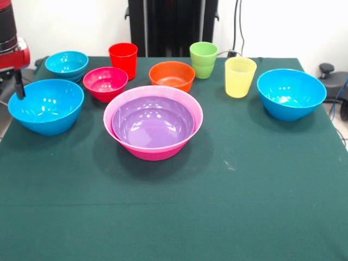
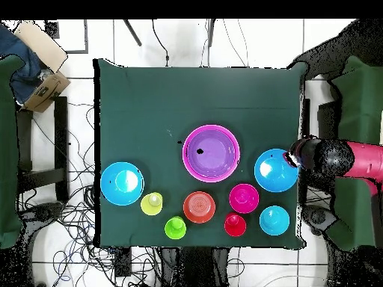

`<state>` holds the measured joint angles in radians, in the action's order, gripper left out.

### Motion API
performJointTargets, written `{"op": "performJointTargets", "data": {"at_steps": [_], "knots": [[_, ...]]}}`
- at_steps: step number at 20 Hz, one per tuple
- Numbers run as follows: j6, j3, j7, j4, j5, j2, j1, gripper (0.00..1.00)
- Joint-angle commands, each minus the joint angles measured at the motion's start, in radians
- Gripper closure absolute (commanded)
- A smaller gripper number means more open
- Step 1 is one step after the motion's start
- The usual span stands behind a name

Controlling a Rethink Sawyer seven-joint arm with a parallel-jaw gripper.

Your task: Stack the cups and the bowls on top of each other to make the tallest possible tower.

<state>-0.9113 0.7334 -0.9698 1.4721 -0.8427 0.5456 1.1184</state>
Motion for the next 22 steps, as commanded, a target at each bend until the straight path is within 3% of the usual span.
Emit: {"op": "performJointTargets", "data": {"at_steps": [1,22], "knots": [[0.034,-0.061,0.069,0.005,-0.010,-0.097,0.004,0.00],[0.065,-0.053,0.066,-0.005,-0.026,-0.141,0.013,0.00]]}}
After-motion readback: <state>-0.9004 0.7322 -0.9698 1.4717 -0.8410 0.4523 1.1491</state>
